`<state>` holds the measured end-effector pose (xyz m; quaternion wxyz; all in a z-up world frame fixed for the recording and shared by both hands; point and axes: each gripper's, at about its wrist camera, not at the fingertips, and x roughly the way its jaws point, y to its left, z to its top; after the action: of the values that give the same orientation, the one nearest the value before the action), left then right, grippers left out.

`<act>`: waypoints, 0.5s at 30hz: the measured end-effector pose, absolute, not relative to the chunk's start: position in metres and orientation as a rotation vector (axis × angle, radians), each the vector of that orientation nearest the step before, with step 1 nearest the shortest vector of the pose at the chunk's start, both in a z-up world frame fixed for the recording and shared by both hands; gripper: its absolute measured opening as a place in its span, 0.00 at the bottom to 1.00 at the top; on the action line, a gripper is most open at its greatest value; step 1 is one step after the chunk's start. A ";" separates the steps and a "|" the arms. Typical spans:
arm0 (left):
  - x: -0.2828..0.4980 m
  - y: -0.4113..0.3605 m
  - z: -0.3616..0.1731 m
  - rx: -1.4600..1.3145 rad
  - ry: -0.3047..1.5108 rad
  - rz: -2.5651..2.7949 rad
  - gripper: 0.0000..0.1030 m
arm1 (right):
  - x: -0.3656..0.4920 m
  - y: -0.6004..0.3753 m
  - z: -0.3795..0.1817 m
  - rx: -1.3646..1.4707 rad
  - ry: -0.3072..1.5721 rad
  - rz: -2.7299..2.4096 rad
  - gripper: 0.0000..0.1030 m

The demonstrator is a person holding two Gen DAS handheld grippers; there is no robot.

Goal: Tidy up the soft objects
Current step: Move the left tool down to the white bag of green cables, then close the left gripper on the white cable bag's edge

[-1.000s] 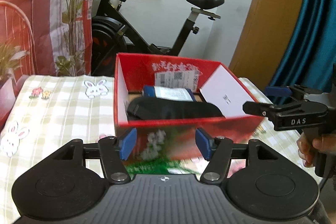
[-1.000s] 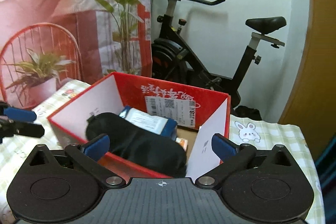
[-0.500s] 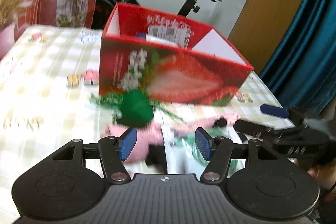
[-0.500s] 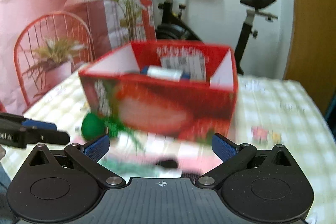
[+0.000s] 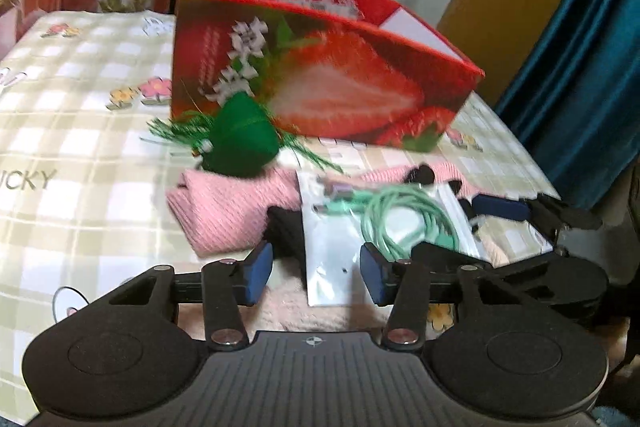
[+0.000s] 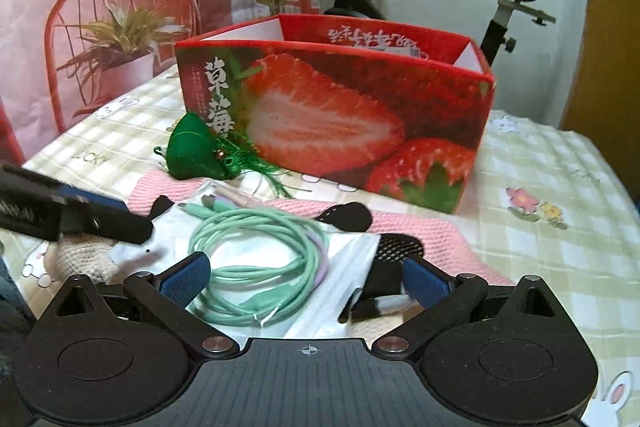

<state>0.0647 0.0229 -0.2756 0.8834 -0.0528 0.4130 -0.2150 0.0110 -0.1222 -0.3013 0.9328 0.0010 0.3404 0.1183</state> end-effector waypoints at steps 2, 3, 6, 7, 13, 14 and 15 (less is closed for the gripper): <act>0.065 0.020 -0.279 -0.093 0.869 -0.459 0.45 | 0.012 -0.124 -0.303 0.017 0.701 0.246 0.99; 0.065 0.019 -0.280 -0.088 0.873 -0.465 0.45 | 0.012 -0.125 -0.303 0.023 0.705 0.248 0.99; 0.066 0.018 -0.285 -0.087 0.880 -0.472 0.45 | 0.013 -0.124 -0.306 0.031 0.714 0.249 0.99; 0.067 0.018 -0.286 -0.093 0.885 -0.473 0.45 | 0.013 -0.124 -0.307 0.031 0.716 0.250 0.99; 0.069 0.021 -0.291 -0.106 0.896 -0.473 0.45 | 0.013 -0.126 -0.312 0.056 0.723 0.251 1.00; 0.070 0.020 -0.292 -0.108 0.899 -0.472 0.45 | 0.013 -0.126 -0.313 0.056 0.723 0.251 1.00; 0.070 0.021 -0.293 -0.113 0.901 -0.471 0.45 | 0.013 -0.126 -0.313 0.058 0.722 0.251 1.00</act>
<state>0.0703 0.0207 -0.2925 0.8719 -0.0540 0.4312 -0.2256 0.0131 -0.1258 -0.3128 0.9275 0.0281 0.3522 0.1224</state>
